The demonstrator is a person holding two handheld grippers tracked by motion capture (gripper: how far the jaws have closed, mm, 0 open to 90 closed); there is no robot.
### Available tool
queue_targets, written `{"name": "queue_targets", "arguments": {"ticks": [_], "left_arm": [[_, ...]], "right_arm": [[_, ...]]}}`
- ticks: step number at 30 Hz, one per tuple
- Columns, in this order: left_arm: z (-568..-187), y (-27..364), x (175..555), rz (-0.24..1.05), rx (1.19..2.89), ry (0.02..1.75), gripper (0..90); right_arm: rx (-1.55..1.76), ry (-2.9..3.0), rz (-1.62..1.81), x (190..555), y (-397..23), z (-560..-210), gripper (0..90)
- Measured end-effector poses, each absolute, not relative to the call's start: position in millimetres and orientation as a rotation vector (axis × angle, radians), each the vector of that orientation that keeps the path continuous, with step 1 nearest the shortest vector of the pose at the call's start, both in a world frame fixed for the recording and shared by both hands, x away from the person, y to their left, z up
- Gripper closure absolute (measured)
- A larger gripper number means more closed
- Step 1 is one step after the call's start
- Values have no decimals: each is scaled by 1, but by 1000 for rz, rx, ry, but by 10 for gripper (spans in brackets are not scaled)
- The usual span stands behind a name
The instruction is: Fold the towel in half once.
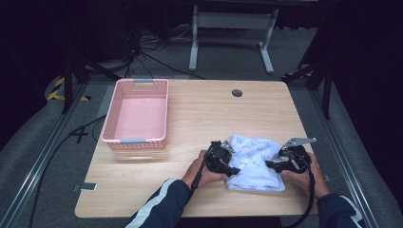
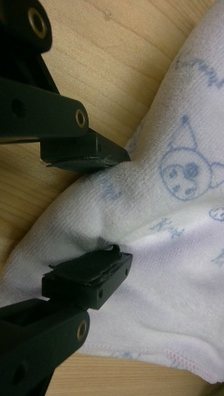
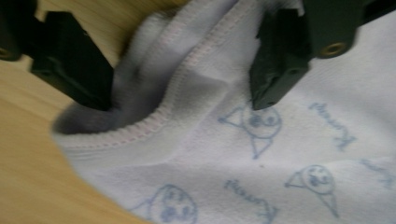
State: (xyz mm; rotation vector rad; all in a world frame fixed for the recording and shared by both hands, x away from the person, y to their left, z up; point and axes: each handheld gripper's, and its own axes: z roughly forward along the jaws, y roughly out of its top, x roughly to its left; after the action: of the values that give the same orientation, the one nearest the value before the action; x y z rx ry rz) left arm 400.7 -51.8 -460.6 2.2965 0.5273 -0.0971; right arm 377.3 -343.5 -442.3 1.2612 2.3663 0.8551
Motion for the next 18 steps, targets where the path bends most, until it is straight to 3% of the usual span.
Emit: {"name": "queue_targets", "arguments": {"ticks": [2, 6, 9, 14, 18], "left_arm": [[-460, -55, 398, -34, 2309, 538, 433], [-461, -56, 401, -32, 2297, 581, 296], [-460, -59, 403, -58, 2310, 566, 309], [-459, -63, 406, -142, 2323, 521, 557], [-460, -61, 406, -166, 2292, 524, 653]], "right_arm": [[1342, 2347, 866, 377, -348, -446, 156], [1411, 2370, 938, 380, -356, -451, 161], [1357, 2416, 962, 380, -353, -450, 284], [1358, 2474, 1058, 380, -354, -449, 545], [1385, 2485, 1113, 380, -356, -451, 631]]}}
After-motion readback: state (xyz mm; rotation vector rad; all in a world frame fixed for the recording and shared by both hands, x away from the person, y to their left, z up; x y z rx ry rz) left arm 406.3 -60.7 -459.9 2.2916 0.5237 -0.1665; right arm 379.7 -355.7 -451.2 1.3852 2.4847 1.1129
